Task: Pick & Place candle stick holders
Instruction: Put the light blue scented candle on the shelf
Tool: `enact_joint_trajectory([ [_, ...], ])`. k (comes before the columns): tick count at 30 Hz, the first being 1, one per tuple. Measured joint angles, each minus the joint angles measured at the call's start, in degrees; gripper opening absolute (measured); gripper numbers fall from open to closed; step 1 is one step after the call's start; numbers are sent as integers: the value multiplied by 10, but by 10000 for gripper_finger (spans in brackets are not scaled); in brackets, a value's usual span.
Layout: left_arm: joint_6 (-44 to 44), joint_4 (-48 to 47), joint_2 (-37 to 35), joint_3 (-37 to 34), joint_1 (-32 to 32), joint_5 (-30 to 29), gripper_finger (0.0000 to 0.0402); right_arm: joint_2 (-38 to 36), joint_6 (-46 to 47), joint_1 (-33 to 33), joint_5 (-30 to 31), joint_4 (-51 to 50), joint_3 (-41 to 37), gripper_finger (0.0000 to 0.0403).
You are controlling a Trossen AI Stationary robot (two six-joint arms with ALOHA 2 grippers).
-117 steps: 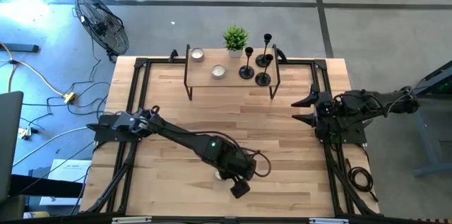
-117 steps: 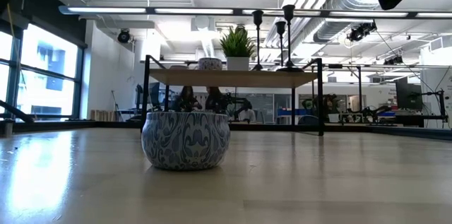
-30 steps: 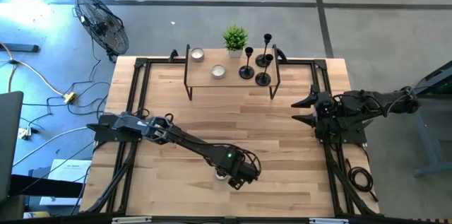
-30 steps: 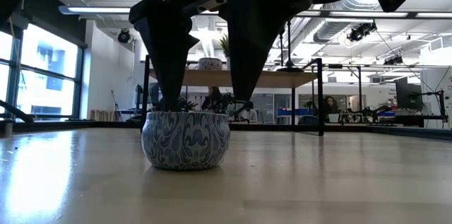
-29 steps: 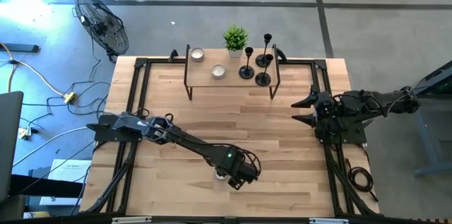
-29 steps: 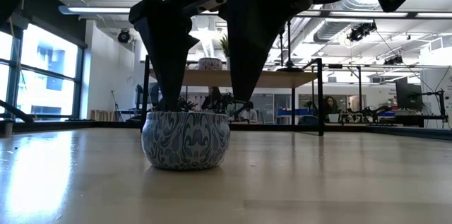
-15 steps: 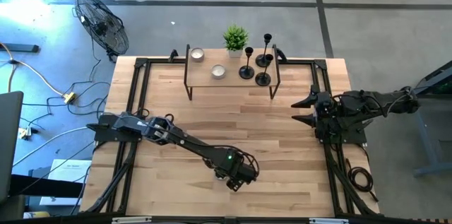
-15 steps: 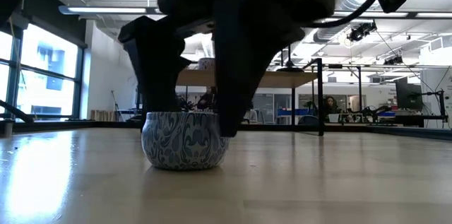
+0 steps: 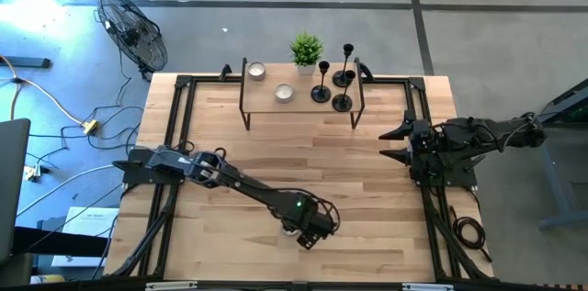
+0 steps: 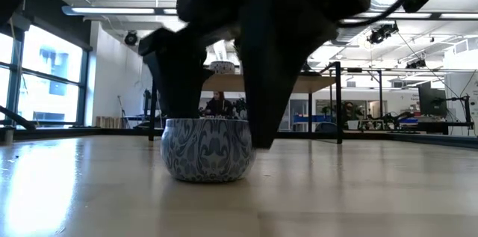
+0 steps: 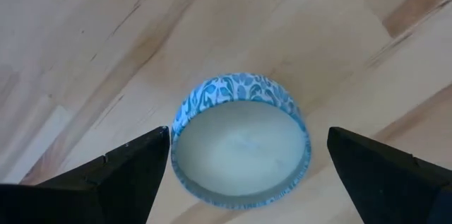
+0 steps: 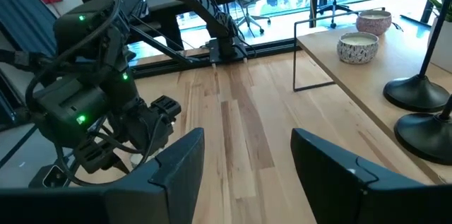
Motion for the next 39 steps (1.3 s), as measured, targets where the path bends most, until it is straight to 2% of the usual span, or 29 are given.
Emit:
enact_joint_trajectory([
  [10,-5,45,-1,-52,0,26,371,0,-9,0,1,-3,0,206],
  [13,-4,45,-1,-52,0,21,345,0,-8,0,11,-9,0,206],
  [17,1,42,-1,-53,0,23,285,0,-8,0,13,-13,0,206],
  [26,5,34,2,-33,0,30,286,0,-6,0,13,-13,0,206],
  [31,20,-35,2,21,0,30,286,0,-3,0,8,-13,0,206],
  [36,24,-148,2,108,2,0,286,0,29,0,-35,5,0,206],
  [39,17,-173,-33,91,8,2,286,-1,30,0,-54,20,0,206],
])
